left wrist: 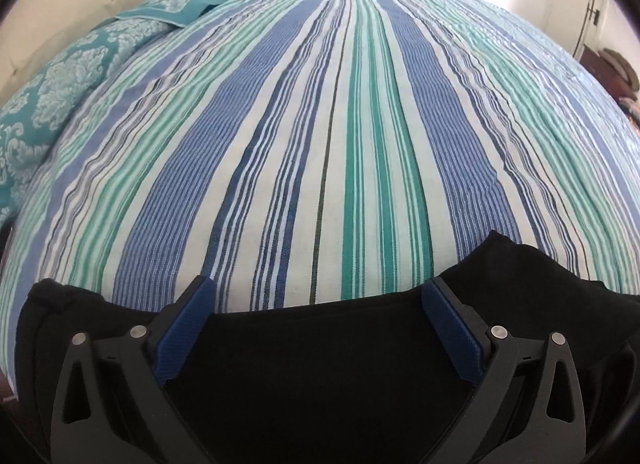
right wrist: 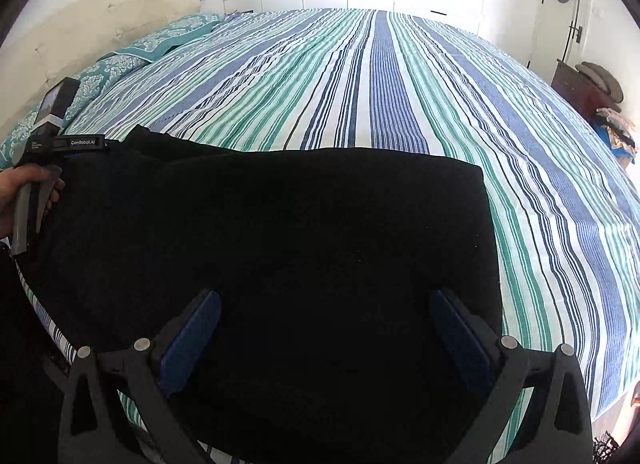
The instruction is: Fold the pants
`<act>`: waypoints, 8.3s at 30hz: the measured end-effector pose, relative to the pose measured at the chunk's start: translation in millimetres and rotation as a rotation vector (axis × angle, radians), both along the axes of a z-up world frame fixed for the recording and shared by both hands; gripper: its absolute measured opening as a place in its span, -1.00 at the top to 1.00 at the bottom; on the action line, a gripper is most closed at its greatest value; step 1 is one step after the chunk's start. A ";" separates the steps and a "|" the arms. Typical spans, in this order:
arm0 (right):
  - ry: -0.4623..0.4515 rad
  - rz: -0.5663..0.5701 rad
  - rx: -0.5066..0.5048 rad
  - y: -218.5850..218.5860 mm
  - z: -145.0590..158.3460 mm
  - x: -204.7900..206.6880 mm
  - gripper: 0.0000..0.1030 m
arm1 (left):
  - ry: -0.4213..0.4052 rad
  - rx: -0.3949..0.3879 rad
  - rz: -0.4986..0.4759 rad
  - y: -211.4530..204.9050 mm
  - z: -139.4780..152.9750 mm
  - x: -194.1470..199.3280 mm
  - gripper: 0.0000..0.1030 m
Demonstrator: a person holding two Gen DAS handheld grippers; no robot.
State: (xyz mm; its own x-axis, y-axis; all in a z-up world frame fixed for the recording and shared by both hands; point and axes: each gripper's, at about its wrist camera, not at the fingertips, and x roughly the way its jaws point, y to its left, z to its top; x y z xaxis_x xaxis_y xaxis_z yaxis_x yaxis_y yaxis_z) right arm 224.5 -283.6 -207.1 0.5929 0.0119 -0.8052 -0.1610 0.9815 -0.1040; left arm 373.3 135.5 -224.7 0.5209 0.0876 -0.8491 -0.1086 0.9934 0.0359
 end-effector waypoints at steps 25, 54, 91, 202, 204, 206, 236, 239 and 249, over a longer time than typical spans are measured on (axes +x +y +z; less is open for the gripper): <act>-0.015 0.003 -0.019 2.7 -1.6 -1.4 -1.00 | 0.000 -0.008 0.001 3.9 0.8 -6.0 -0.99; -0.028 0.006 -0.019 3.1 -2.1 -3.2 -1.00 | 0.000 -0.009 0.001 4.0 0.8 -6.3 -0.99; -0.024 -0.006 -0.029 5.9 -1.1 -2.1 -1.00 | 0.007 -0.303 0.005 156.8 107.9 -99.4 -0.98; -0.187 -0.018 0.772 -81.3 91.6 -62.0 0.61 | -0.191 -0.214 -0.034 -69.9 41.7 -169.1 -0.79; -0.115 -0.098 0.727 -93.7 73.9 -56.7 0.61 | -0.197 -0.206 -0.065 -78.3 43.4 -169.9 -0.79; 0.006 -0.213 0.644 -106.0 45.3 -49.6 0.61 | -0.206 -0.194 -0.100 -90.3 46.3 -172.2 -0.79; -0.001 -0.060 0.438 -80.0 27.2 38.5 1.00 | -0.074 -0.209 -0.378 -174.7 46.5 -154.5 -0.97; 0.002 -0.067 0.477 -84.9 24.6 38.4 1.00 | -0.034 -0.200 -0.362 -179.1 51.0 -103.2 -0.97; 0.012 -0.052 0.487 -83.9 25.0 39.8 1.00 | 0.105 -0.130 -0.014 -136.4 6.4 12.4 -0.98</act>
State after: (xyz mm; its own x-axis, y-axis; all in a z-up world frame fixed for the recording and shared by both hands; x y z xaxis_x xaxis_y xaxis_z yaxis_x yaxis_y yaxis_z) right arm 264.3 -367.5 -182.2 0.5937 0.3595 -0.7199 -0.1088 0.9223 0.3708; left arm 385.7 -0.8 -218.3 0.4295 -0.0332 -0.9025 -0.0970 0.9919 -0.0826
